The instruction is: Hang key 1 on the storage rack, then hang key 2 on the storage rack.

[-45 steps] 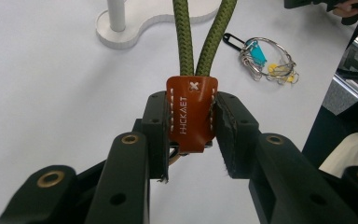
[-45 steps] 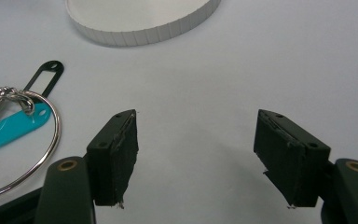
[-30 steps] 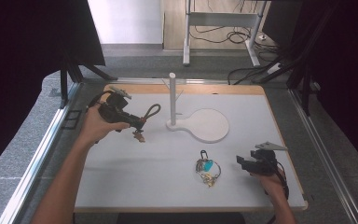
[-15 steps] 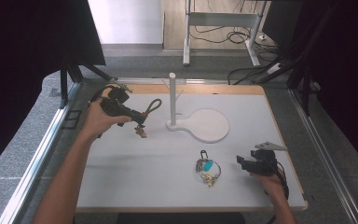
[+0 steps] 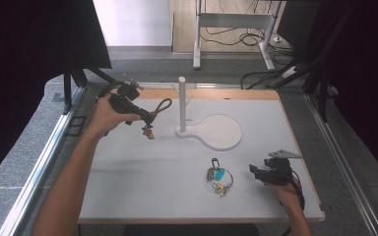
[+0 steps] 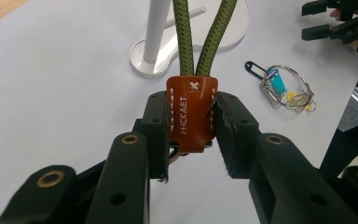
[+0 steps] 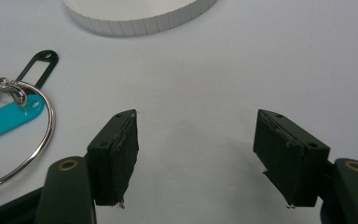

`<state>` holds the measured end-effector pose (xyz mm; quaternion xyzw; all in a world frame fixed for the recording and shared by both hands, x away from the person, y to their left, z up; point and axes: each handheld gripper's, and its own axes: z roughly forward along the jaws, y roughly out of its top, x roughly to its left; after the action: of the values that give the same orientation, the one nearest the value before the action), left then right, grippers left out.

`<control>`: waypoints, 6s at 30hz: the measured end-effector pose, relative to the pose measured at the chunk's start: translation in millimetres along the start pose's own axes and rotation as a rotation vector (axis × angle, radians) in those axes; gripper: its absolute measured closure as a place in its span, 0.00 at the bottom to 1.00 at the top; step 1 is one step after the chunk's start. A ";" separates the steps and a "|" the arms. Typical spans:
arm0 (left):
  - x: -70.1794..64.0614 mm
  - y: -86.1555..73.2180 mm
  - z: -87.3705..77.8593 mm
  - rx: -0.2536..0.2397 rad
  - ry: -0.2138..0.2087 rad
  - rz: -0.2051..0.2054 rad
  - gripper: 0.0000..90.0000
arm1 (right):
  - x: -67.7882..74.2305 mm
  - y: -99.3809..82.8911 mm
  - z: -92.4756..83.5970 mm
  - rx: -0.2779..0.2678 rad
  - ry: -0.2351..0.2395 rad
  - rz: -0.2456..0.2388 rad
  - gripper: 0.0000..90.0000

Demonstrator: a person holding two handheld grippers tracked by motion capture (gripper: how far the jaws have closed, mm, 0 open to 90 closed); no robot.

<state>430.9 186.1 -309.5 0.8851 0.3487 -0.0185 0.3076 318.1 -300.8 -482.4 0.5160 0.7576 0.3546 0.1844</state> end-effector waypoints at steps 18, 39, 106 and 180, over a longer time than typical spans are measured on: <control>11.3 16.1 -12.5 -0.044 -0.010 -0.020 0.75 | -1.0 -0.6 1.1 0.009 0.001 0.000 0.35; 29.2 37.9 -5.2 -0.056 -0.019 -0.069 0.75 | -0.1 -1.3 3.0 0.021 0.003 -0.006 0.35; 37.8 58.2 65.6 0.031 -0.013 -0.059 0.70 | -0.4 -3.8 4.9 0.035 -0.006 -0.015 0.34; -63.2 -130.1 78.9 -0.063 0.109 0.092 0.37 | 16.7 11.3 -22.5 0.088 0.105 -0.161 0.50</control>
<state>315.7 177.7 -426.9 0.8899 0.3241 0.0549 0.3163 304.2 -290.9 -457.4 0.4417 0.8202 0.3314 0.1496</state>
